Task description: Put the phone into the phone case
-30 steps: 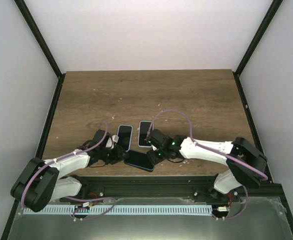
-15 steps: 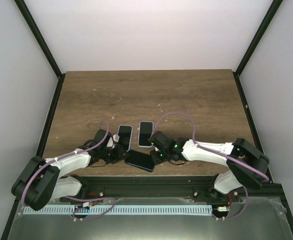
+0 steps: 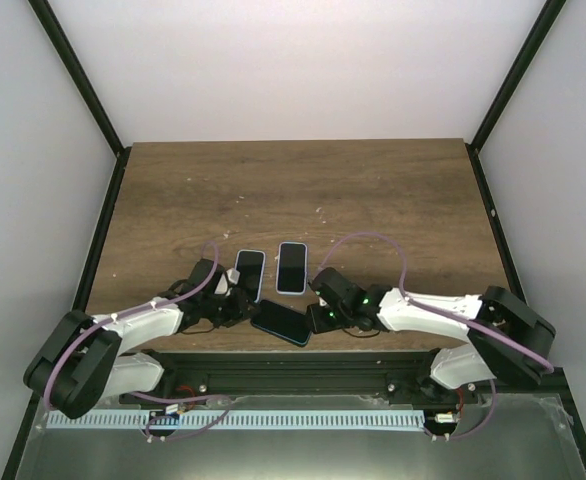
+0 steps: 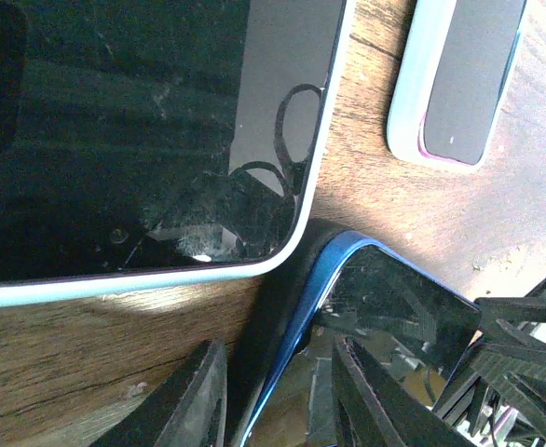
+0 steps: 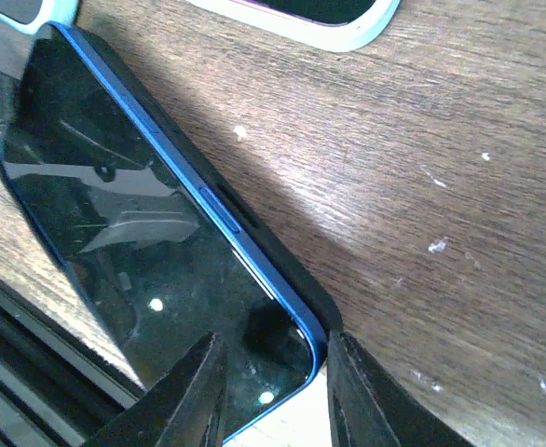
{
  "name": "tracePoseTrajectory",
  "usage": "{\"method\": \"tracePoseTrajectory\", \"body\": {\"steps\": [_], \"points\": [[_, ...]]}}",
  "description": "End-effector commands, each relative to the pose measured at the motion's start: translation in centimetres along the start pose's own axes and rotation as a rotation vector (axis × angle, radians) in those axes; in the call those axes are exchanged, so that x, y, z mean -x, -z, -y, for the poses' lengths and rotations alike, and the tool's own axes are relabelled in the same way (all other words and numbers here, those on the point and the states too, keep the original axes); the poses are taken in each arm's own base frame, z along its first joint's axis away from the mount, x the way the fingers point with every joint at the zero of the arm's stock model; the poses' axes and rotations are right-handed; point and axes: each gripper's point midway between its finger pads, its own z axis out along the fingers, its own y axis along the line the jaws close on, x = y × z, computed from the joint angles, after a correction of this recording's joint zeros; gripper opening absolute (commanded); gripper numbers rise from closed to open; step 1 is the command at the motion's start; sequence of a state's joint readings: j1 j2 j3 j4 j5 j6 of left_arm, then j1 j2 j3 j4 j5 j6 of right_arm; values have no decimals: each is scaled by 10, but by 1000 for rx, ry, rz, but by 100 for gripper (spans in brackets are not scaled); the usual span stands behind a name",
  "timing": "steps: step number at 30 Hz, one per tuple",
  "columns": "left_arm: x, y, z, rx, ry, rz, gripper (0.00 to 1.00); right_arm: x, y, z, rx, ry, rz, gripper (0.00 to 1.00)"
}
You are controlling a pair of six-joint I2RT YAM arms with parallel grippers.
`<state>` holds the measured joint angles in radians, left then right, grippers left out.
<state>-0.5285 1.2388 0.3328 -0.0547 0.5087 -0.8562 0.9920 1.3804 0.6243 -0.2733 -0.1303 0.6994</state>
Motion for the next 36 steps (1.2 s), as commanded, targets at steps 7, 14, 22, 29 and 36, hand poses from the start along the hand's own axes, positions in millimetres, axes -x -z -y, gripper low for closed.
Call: {"method": "tracePoseTrajectory", "body": {"steps": [7, 14, 22, 29, 36], "points": [[-6, 1, -6, 25, 13, -7, 33, -2, 16, -3, 18, -65, 22, 29], [-9, 1, -10, 39, 20, -15, 36, -3, 14, 0, 8, -97, 20, 30], [-12, 3, -7, 18, 30, -20, 38, -4, 8, 1, 2, -130, 6, 34], [-16, 2, -9, 15, 40, -38, 42, -9, 5, -1, 33, -197, -3, 34], [-19, -2, -9, 0, 57, -51, 40, -7, 7, -12, 95, -194, 1, 29]]}}
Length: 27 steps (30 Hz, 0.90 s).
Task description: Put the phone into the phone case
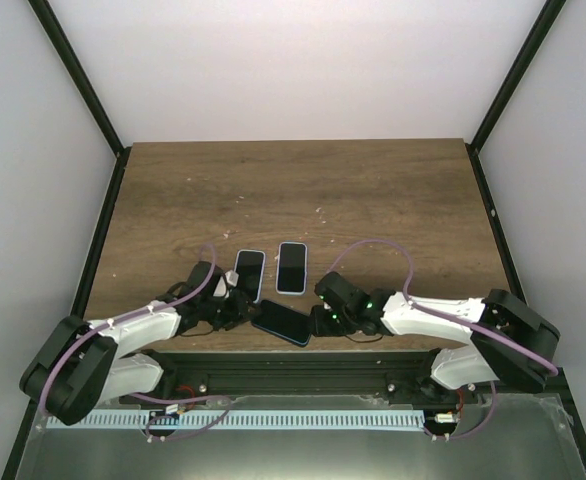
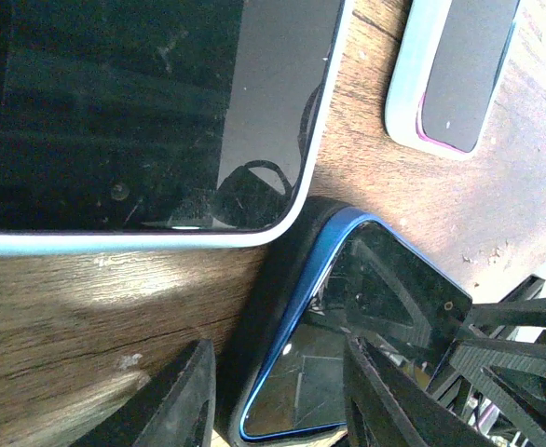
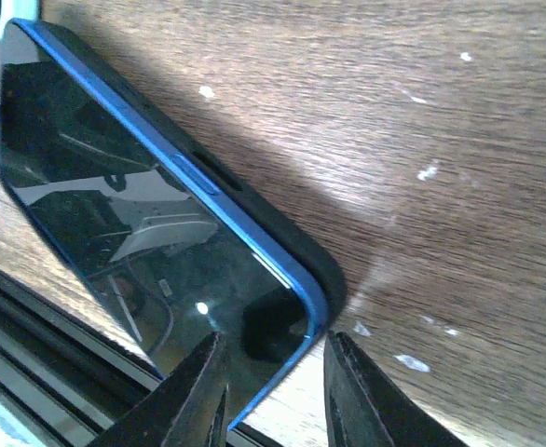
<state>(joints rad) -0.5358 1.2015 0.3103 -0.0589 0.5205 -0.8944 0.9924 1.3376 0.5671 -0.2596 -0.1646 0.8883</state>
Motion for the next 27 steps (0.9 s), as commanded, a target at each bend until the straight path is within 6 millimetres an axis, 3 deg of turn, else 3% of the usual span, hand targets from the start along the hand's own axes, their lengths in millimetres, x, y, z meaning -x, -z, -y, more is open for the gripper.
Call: {"method": "tracePoseTrajectory", "body": {"steps": [1, 13, 23, 27], "points": [[-12, -5, -10, 13, 30, -42, 39, 4, 4, -18, 82, -6, 19, 28], [-13, -9, -3, -11, 32, -63, 36, -14, -1, -45, 260, -61, -55, 22], [1, -3, 12, -17, 0, -17, 30, -20, 5, -35, 258, -125, -38, 12], [4, 2, 15, -6, -2, 3, 37, -24, 4, -26, 211, -116, -53, 22]]}}
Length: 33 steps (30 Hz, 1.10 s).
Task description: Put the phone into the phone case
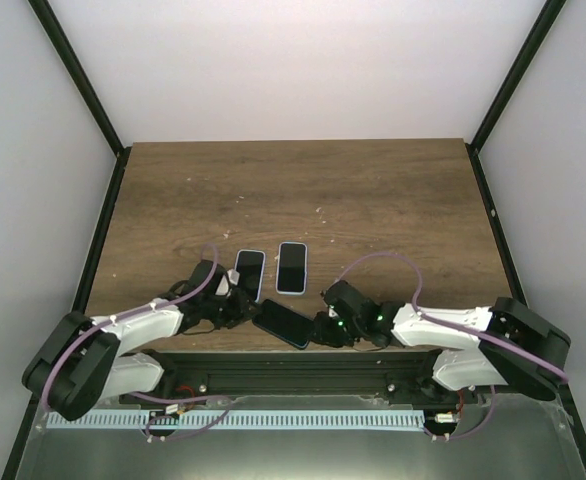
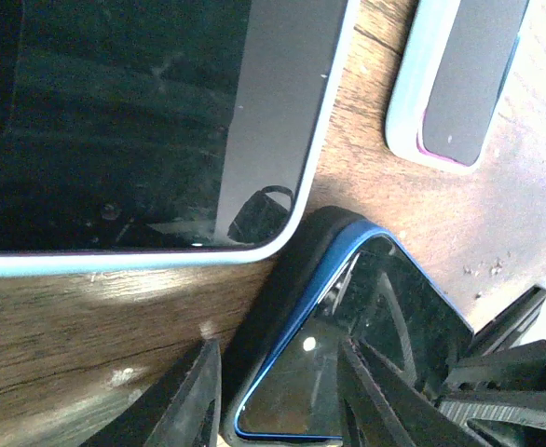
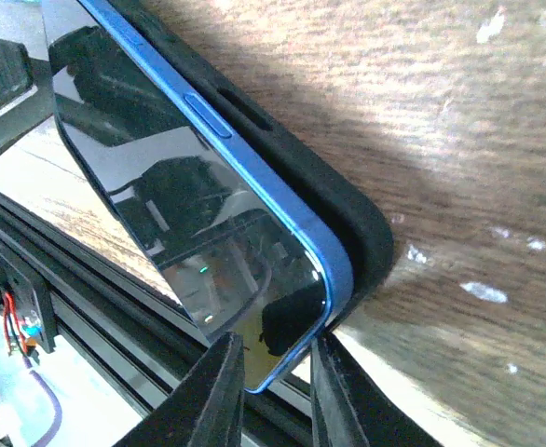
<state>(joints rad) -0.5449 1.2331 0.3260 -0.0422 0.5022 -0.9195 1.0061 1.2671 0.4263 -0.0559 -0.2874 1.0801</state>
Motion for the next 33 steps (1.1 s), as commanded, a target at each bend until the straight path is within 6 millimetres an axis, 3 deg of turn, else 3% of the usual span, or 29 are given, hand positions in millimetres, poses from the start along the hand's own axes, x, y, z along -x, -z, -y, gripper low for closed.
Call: {"method": "tracePoseTrajectory", "body": {"steps": [1, 5, 8, 14, 18, 24, 30, 33], "points": [[-1, 7, 12, -6, -19, -3, 38, -5, 4, -8, 0, 38, -20, 26], [-4, 9, 4, 26, -21, -2, 39, -7, 16, 7, -73, 63, -6, 46], [-7, 11, 4, 15, -15, -3, 39, 0, 27, 7, -105, 109, 37, 49], [-18, 16, 6, -34, 24, -19, 41, 30, 39, -29, -37, 352, 106, 57], [-26, 14, 0, -63, 64, -36, 47, 44, 31, -44, 8, 453, 100, 65], [-28, 8, 4, -113, 100, -59, 48, 53, 7, -46, 44, 482, 44, 69], [-28, 4, 1, -109, 114, -64, 44, 37, -19, -39, 93, 444, -73, 71], [-26, 3, 1, -107, 107, -58, 38, 24, -22, -35, 136, 403, -114, 71]]}}
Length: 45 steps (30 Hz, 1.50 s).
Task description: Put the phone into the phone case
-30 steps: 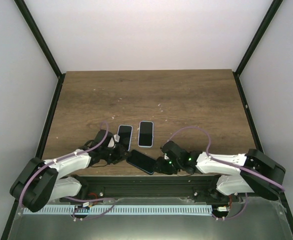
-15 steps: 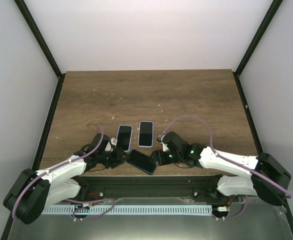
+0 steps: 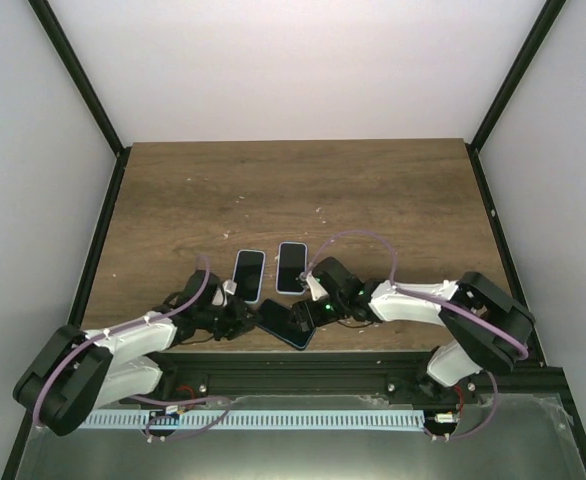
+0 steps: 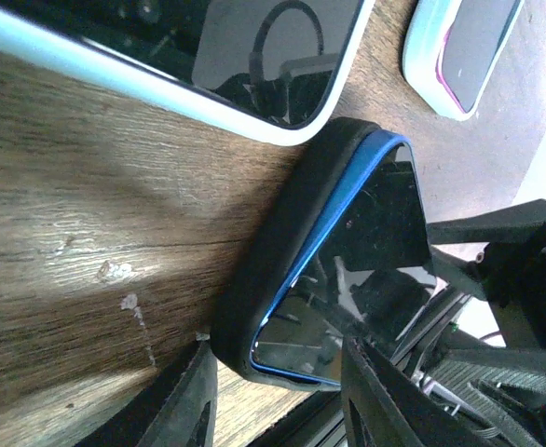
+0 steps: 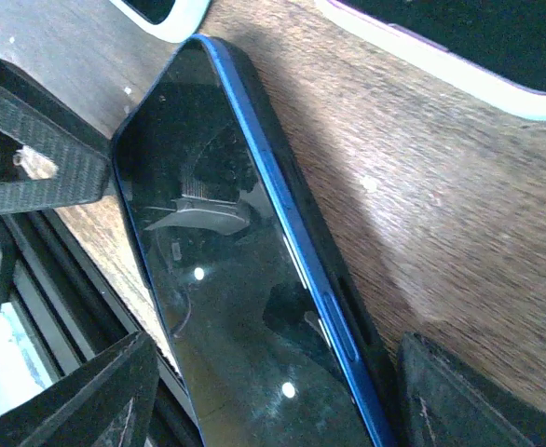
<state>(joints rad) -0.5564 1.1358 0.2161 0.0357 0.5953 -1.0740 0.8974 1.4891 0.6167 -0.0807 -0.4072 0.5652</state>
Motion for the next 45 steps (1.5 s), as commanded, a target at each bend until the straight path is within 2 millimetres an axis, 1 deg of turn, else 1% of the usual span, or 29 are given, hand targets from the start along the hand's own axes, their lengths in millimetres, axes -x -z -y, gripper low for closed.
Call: {"method": "tracePoseTrajectory", "body": {"steps": [1, 4, 7, 8, 10, 11, 13, 15, 17, 20, 26, 30, 33, 38, 40, 41, 43, 45], "points": [[1, -3, 0, -8, -10, 3, 37, -10, -4, -22, 148, -19, -42, 71], [7, -3, 8, -7, -40, 12, 33, -19, 2, -34, 239, -66, -53, 67], [16, -3, 20, 3, -71, 25, 31, -22, 8, -44, 310, -125, -49, 60], [18, -3, 24, -2, -80, 24, 31, -22, 10, -45, 322, -144, -44, 58], [19, -4, 28, -1, -88, 15, 31, -21, 12, -44, 329, -176, -21, 57], [19, -4, 27, 6, -87, 11, 32, -20, 12, -42, 320, -189, -9, 57], [16, -4, 19, 39, -73, 3, 38, -19, 10, -31, 260, -222, 8, 62], [11, -2, 11, 57, -62, -3, 40, -19, 7, -21, 204, -241, 19, 63], [3, 0, 7, 44, -50, -24, 41, -22, 5, -15, 174, -252, 13, 63], [-8, 2, 5, 2, -32, -52, 42, -25, 0, -14, 162, -251, -1, 64], [-14, 2, 3, -23, -11, -65, 43, -23, -17, -17, 157, -214, -25, 66], [-16, -2, -5, -16, 9, -72, 43, -21, -21, -31, 244, -213, -40, 66], [-17, -5, -13, -12, 23, -74, 39, -17, -20, -41, 300, -207, -32, 66], [-18, -7, -13, -16, 23, -84, 33, -2, -11, -71, 466, -206, -3, 65], [-19, -6, -11, -28, 9, -90, 23, -1, -9, -79, 521, -211, -10, 65], [-20, -5, -9, -34, 2, -92, 21, -2, -8, -80, 537, -218, -12, 64], [-21, -2, -8, -36, -7, -86, 21, -3, -4, -82, 563, -224, -9, 64], [-21, 1, -8, -26, -19, -78, 25, -4, -3, -81, 562, -227, 1, 63]]}}
